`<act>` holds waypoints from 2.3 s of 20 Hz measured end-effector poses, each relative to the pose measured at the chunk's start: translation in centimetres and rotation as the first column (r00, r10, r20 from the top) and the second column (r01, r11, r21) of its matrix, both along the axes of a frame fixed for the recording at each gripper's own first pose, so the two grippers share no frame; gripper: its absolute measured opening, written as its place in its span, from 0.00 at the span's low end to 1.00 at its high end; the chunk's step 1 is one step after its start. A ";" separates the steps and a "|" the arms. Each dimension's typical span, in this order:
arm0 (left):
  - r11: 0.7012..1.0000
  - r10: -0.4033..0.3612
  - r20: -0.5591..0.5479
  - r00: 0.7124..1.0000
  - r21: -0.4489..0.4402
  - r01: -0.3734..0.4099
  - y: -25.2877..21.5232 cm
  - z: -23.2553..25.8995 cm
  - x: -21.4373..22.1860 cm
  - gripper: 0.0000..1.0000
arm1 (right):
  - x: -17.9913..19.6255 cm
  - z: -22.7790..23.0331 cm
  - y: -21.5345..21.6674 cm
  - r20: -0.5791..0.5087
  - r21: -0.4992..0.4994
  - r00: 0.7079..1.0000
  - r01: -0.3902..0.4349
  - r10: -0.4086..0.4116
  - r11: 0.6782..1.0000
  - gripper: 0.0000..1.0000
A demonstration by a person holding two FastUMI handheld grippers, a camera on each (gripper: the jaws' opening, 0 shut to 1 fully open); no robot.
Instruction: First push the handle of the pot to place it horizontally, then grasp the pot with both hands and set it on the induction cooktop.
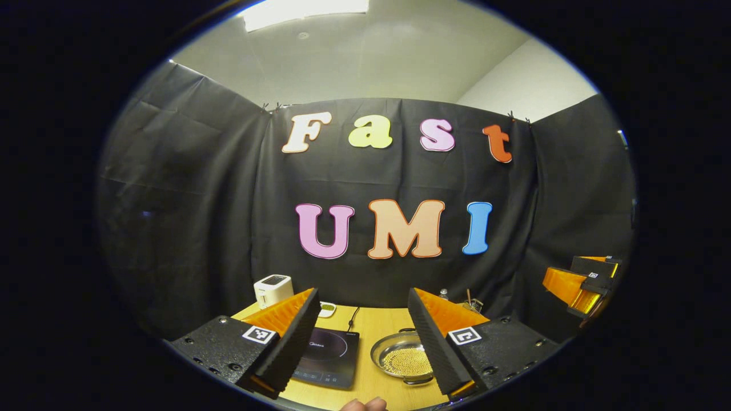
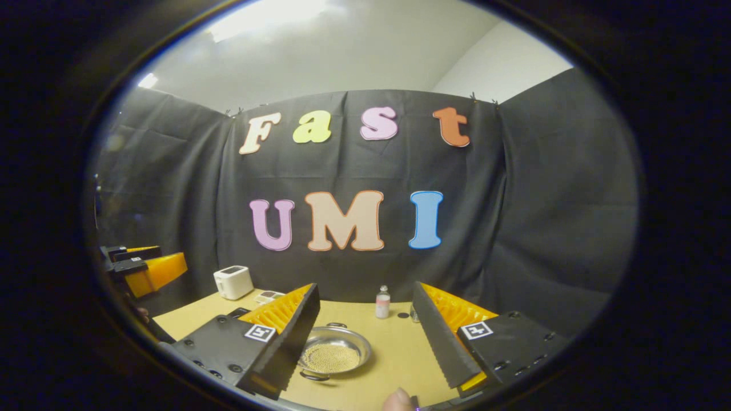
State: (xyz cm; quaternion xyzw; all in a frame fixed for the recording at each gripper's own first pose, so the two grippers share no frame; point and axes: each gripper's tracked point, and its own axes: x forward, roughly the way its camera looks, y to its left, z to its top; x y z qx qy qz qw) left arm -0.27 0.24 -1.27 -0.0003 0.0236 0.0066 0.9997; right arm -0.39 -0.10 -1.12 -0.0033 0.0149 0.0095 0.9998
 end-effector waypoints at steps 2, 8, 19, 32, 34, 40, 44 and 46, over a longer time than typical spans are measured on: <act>1.000 0.000 0.000 1.000 -0.003 0.000 0.0 0.0 -0.2 0.94 | 0.0 -0.1 0.1 -0.007 0.000 1.000 0.001 -0.001 1.000 0.97; 1.000 -0.003 -0.002 1.000 0.007 0.003 0.1 -0.1 -0.2 0.89 | 0.6 -0.8 0.2 -0.030 0.005 1.000 -0.003 0.003 1.000 0.97; 0.998 0.062 -0.048 0.997 0.004 -0.062 1.4 -1.8 -0.2 0.99 | 2.2 -3.5 2.1 -0.083 0.015 0.993 -0.082 0.083 0.997 0.94; 0.993 0.122 -0.126 0.985 0.014 -0.121 3.1 -5.3 -0.7 0.94 | 4.5 -11.8 6.2 -0.273 0.118 0.943 -0.164 0.190 0.979 0.93; 0.992 0.125 -0.099 0.987 -0.003 -0.126 5.1 -5.3 0.2 0.95 | 4.9 -13.4 8.5 -0.313 0.148 0.927 -0.166 0.205 0.975 0.89; 0.994 0.091 -0.148 0.985 -0.040 -0.098 10.0 -8.1 2.6 0.95 | 6.6 -16.8 12.1 -0.378 0.106 0.911 -0.136 0.167 0.985 0.84; 0.993 0.061 -0.179 0.982 -0.093 -0.078 11.8 -10.2 3.5 0.95 | 6.5 -19.5 14.1 -0.432 0.060 0.890 -0.132 0.145 0.989 0.82; 0.991 0.069 -0.208 0.976 -0.097 -0.090 12.9 -11.5 3.9 0.95 | 6.0 -21.5 15.2 -0.476 0.037 0.866 -0.152 0.151 0.988 0.81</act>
